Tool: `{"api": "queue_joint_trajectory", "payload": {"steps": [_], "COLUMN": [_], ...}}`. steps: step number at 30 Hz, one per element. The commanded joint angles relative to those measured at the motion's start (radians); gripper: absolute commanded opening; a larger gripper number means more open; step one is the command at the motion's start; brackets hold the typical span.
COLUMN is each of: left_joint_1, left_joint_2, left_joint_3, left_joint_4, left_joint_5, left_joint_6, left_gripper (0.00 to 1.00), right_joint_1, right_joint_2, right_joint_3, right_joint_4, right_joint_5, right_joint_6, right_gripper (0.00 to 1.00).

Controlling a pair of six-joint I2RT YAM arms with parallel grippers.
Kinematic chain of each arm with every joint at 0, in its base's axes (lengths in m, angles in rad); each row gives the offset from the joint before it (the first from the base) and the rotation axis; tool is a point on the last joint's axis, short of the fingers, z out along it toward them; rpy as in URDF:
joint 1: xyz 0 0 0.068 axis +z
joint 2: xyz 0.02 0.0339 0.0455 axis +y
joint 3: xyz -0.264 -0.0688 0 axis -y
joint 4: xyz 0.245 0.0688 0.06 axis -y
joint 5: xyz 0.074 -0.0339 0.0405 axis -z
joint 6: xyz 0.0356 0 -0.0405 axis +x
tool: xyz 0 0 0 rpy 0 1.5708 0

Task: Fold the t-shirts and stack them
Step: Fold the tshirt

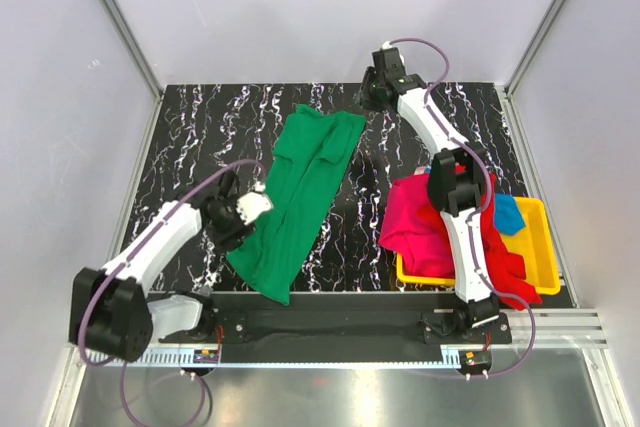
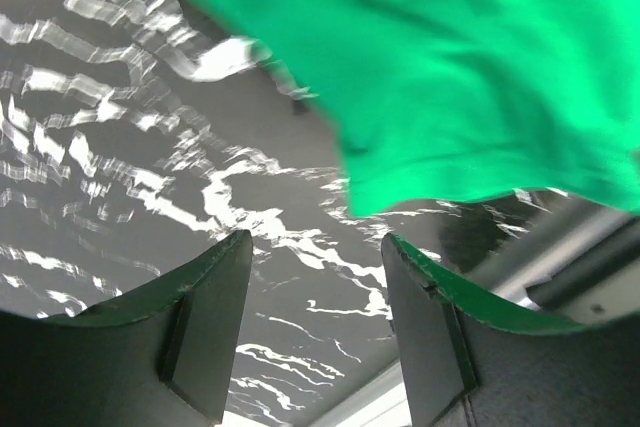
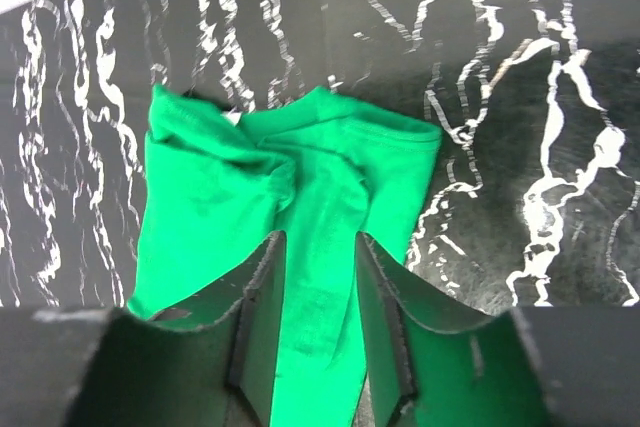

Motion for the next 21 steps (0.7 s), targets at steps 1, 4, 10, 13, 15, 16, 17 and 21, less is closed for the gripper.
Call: {"api": "queue_joint_trajectory", "payload": {"steps": [1, 4, 10, 13, 15, 16, 17, 21], "left_joint_1": [0.079, 0.088, 0.084, 0.053, 0.022, 0.015, 0.002, -0.01], "left_joint_2": [0.071, 0.077, 0.108, 0.1, 0.09, 0.077, 0.073, 0.056], "left_joint_3": [0.007, -0.039, -0.073, -0.108, -0.122, -0.129, -0.128, -0.096], "left_joint_4": [0.084, 0.147, 0.149, 0.164, 0.166, 0.163, 0.158, 0.103], "left_joint_5": [-0.026, -0.052, 0.002, -0.006, 0.005, 0.011, 0.019, 0.074], "left_joint_6": [-0.032, -0.019, -0.026, -0.02, -0.014, -0.017, -0.02, -0.025], "left_gripper": [0.6, 0.6, 0.61, 0.61, 0.61, 0.61, 0.61, 0.62], "right_joint_1": [-0.027, -0.03, -0.055, -0.056, -0.056, -0.056, -0.056, -0.056], "right_joint_2": [0.018, 0.09, 0.178, 0.229, 0.264, 0.299, 0.316, 0.365], "right_joint_3": [-0.037, 0.035, 0.036, 0.067, 0.098, 0.129, 0.146, 0.203], "right_joint_4": [0.01, -0.047, -0.035, -0.02, -0.01, -0.003, 0.002, 0.06], "right_joint_5": [0.013, 0.014, -0.062, -0.091, -0.157, -0.179, -0.196, -0.211], "right_joint_6": [0.059, 0.077, 0.163, 0.191, 0.212, 0.22, 0.24, 0.275], "right_gripper": [0.42, 0.43, 0.42, 0.37, 0.31, 0.27, 0.22, 0.0]}}
